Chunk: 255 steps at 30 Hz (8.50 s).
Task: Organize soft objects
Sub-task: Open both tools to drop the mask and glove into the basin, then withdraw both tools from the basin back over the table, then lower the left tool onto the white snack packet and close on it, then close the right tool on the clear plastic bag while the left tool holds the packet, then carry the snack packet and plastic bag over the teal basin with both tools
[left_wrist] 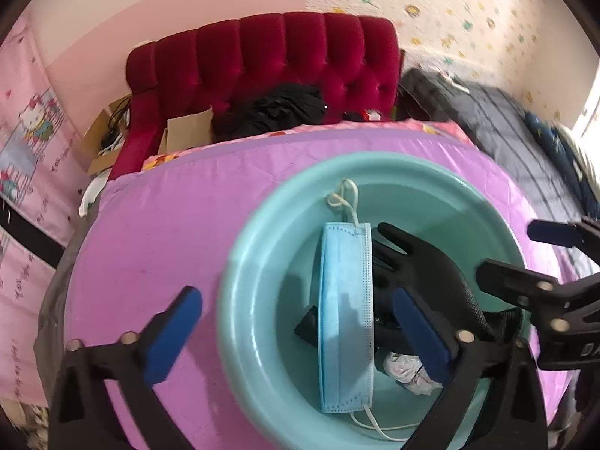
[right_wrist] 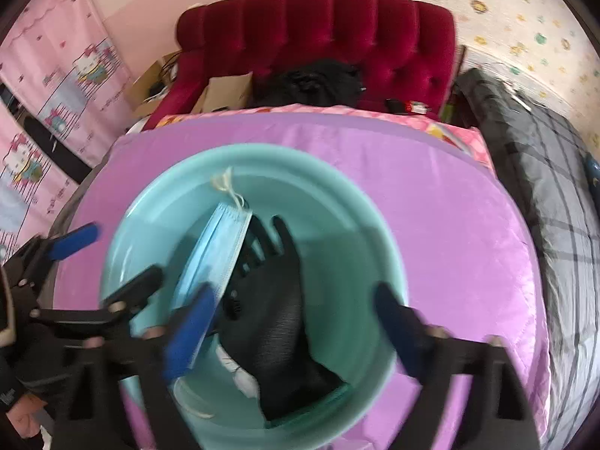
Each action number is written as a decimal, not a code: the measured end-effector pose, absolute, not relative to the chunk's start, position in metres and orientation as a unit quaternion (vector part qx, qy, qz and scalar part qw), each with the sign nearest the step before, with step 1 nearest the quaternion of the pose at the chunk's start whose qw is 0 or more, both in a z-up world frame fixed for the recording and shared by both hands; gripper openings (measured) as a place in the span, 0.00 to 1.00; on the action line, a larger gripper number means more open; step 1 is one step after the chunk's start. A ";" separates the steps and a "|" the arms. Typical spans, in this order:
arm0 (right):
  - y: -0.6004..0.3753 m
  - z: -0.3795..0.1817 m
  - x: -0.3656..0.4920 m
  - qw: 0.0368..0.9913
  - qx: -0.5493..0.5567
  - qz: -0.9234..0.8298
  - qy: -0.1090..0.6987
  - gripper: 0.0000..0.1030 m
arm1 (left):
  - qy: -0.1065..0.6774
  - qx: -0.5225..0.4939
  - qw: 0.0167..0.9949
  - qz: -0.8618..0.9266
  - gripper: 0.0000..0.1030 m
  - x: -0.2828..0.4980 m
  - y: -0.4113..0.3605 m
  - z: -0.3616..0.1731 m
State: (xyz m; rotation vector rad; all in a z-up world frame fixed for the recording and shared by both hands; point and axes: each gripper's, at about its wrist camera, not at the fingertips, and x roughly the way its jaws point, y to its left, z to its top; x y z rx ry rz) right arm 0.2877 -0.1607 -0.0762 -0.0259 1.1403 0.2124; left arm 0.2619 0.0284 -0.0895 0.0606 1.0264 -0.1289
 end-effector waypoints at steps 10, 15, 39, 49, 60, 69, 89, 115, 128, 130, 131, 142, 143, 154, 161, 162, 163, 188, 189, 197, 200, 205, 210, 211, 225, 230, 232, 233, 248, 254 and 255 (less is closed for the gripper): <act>-0.174 -0.063 0.272 0.845 -0.009 0.090 0.527 1.00 | 0.480 0.042 0.875 -0.046 1.00 0.239 0.030 -0.077; -0.178 -0.054 0.258 0.849 -0.013 0.095 0.520 1.00 | 0.474 0.039 0.879 -0.035 1.00 0.224 0.033 -0.066; -0.185 -0.015 0.173 0.863 -0.023 0.107 0.493 1.00 | 0.444 0.042 0.895 -0.025 1.00 0.139 0.026 -0.024; -0.187 -0.013 0.140 0.863 -0.027 0.114 0.492 1.00 | 0.437 0.047 0.898 -0.025 1.00 0.105 0.024 -0.019; -0.198 -0.024 0.106 0.858 -0.034 0.123 0.498 1.00 | 0.441 0.027 0.897 -0.021 1.00 0.065 0.031 -0.035; -0.208 -0.041 0.080 0.857 -0.038 0.137 0.495 1.00 | 0.455 0.021 0.890 -0.020 1.00 0.029 0.033 -0.060; -0.222 -0.098 0.046 0.844 -0.037 0.125 0.520 1.00 | 0.516 0.002 0.856 -0.018 1.00 -0.009 0.033 -0.133; -0.221 -0.122 0.056 0.824 -0.036 0.123 0.552 1.00 | 0.570 -0.012 0.821 -0.035 0.64 0.028 0.025 -0.175; -0.221 -0.128 0.072 0.819 -0.028 0.123 0.560 1.00 | 0.576 -0.025 0.814 -0.065 0.08 0.034 0.027 -0.169; -0.221 -0.129 0.074 0.818 -0.028 0.123 0.561 1.00 | 0.574 -0.026 0.816 -0.068 0.08 0.035 0.027 -0.167; -0.220 -0.129 0.076 0.817 -0.028 0.123 0.562 1.00 | 0.574 -0.029 0.816 -0.068 0.08 0.035 0.028 -0.165; -0.214 -0.130 0.099 0.815 -0.024 0.123 0.565 1.00 | 0.559 -0.047 0.825 -0.071 0.07 0.042 0.035 -0.147; -0.213 -0.131 0.103 0.815 -0.024 0.124 0.566 1.00 | 0.558 -0.047 0.826 -0.071 0.07 0.042 0.036 -0.145; -0.201 -0.144 0.131 0.807 -0.021 0.123 0.578 1.00 | 0.555 -0.052 0.827 -0.071 0.07 0.043 0.044 -0.138; -0.195 -0.154 0.149 0.799 -0.019 0.116 0.590 1.00 | 0.556 -0.055 0.827 -0.066 0.07 0.046 0.048 -0.136; -0.194 -0.155 0.152 0.798 -0.018 0.116 0.592 1.00 | 0.557 -0.053 0.826 -0.066 0.07 0.046 0.048 -0.136; -0.194 -0.156 0.153 0.797 -0.017 0.115 0.592 1.00 | 0.557 -0.053 0.826 -0.065 0.07 0.045 0.047 -0.136; -0.197 -0.117 0.108 0.809 -0.017 0.154 0.568 0.27 | 0.539 -0.042 0.838 -0.075 0.07 0.039 0.037 -0.118; -0.197 -0.115 0.106 0.810 -0.018 0.154 0.566 0.27 | 0.537 -0.041 0.839 -0.075 0.07 0.038 0.037 -0.116; -0.201 -0.103 0.093 0.814 -0.024 0.156 0.559 0.27 | 0.521 -0.034 0.849 -0.082 0.07 0.032 0.031 -0.096; -0.202 -0.097 0.089 0.816 -0.022 0.156 0.556 0.27 | 0.518 -0.031 0.851 -0.086 0.07 0.031 0.028 -0.090; -0.203 -0.086 0.085 0.822 -0.022 0.155 0.548 0.27 | 0.507 -0.027 0.857 -0.095 0.07 0.029 0.022 -0.076; -0.205 -0.070 0.078 0.827 -0.025 0.157 0.539 0.27 | 0.494 -0.020 0.863 -0.100 0.07 0.030 0.016 -0.060; -0.206 -0.068 0.077 0.829 -0.025 0.157 0.537 0.27 | 0.492 -0.018 0.864 -0.101 0.07 0.030 0.014 -0.058; -0.206 -0.031 0.074 0.842 -0.035 0.159 0.514 0.28 | 0.471 0.001 0.873 -0.127 0.07 0.040 -0.005 -0.026; -0.206 -0.019 0.079 0.847 -0.038 0.158 0.507 0.28 | 0.463 0.007 0.877 -0.132 0.07 0.048 -0.010 -0.017; -0.206 -0.014 0.082 0.849 -0.039 0.159 0.503 0.28 | 0.460 0.009 0.877 -0.135 0.07 0.052 -0.012 -0.014; -0.206 -0.012 0.083 0.850 -0.040 0.158 0.502 0.28 | 0.459 0.010 0.878 -0.136 0.07 0.053 -0.012 -0.012; -0.199 0.012 0.113 0.859 -0.049 0.158 0.485 0.28 | 0.441 0.022 0.885 -0.150 0.07 0.085 -0.018 0.011; -0.191 0.017 0.133 0.861 -0.051 0.160 0.481 0.28 | 0.436 0.021 0.887 -0.151 0.07 0.105 -0.013 0.016; -0.191 0.018 0.136 0.861 -0.051 0.160 0.480 0.28 | 0.436 0.023 0.887 -0.151 0.07 0.109 -0.013 0.017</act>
